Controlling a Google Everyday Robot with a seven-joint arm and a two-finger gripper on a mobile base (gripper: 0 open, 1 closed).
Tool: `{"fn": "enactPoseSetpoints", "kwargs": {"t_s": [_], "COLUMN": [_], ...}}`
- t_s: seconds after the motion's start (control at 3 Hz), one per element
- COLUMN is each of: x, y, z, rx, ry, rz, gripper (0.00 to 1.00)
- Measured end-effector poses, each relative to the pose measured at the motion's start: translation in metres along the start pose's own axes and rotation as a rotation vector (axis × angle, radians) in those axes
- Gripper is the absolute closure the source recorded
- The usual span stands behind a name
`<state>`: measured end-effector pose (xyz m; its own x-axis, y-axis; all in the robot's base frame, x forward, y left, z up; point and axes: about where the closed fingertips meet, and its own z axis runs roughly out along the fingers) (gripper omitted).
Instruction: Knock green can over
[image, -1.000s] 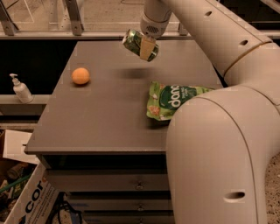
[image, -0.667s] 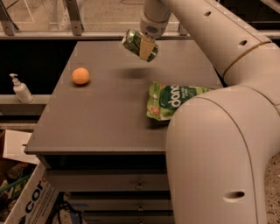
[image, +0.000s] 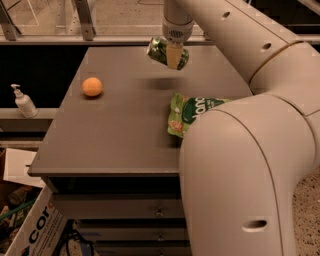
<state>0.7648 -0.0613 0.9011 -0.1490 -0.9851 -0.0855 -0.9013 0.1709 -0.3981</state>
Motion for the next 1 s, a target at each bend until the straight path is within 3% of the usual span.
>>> {"fn": "enactPoseSetpoints", "kwargs": {"t_s": [0.33, 1.0], "x": [0.02, 0.067], "y": [0.005, 0.029], "z": [0.002, 0.015], "rx": [-0.004, -0.071], "ry": [0.113, 0.297], "rz": [-0.031, -0.063], "gripper": [1.0, 1.0]}}
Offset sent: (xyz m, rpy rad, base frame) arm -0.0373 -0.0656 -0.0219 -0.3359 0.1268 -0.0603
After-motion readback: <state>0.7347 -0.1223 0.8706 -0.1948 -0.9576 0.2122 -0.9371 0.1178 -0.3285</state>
